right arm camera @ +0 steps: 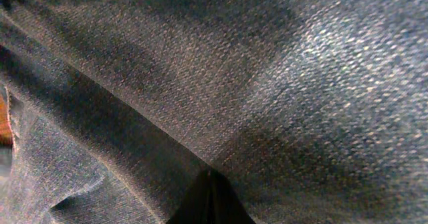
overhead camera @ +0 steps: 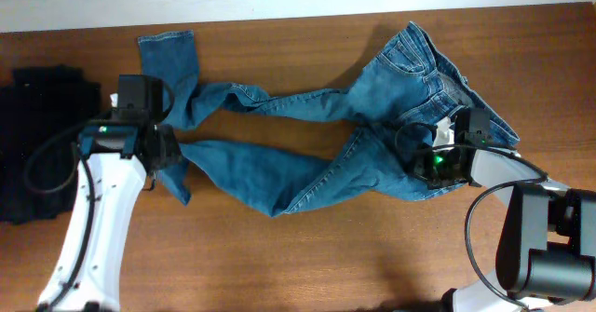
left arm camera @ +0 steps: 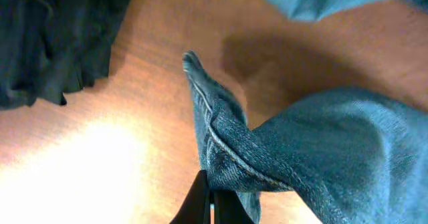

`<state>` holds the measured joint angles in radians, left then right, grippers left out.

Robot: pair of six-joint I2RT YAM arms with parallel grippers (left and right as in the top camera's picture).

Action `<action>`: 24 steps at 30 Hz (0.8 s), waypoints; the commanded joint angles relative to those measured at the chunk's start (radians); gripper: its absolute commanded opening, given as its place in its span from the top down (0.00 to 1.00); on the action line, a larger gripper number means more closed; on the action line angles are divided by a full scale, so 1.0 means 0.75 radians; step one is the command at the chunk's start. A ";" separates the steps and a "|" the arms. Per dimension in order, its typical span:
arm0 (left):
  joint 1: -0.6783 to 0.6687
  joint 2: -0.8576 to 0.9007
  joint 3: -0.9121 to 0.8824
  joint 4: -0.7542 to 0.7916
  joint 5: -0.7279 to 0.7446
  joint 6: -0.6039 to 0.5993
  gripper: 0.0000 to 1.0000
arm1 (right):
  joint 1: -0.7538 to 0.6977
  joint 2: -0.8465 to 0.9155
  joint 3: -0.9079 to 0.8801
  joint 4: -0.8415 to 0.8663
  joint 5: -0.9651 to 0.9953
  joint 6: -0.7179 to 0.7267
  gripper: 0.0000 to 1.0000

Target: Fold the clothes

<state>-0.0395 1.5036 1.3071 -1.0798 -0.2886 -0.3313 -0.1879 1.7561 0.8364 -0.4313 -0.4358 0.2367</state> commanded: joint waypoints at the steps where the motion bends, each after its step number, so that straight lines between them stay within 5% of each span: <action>1: 0.013 0.062 -0.020 -0.023 -0.046 0.019 0.99 | 0.041 0.157 -0.139 -0.074 0.173 0.006 0.95; 13: 0.072 0.152 -0.020 -0.157 -0.064 0.009 0.99 | 0.040 0.153 -0.108 -0.125 0.172 0.005 0.96; 24: 0.095 0.152 -0.020 -0.208 0.035 0.010 0.99 | 0.040 -0.041 0.424 -0.585 0.224 -0.171 0.96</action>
<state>0.0257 1.6085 1.2942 -1.2266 -0.2913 -0.3317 -0.1654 1.7718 1.0298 -0.8383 -0.3336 0.1562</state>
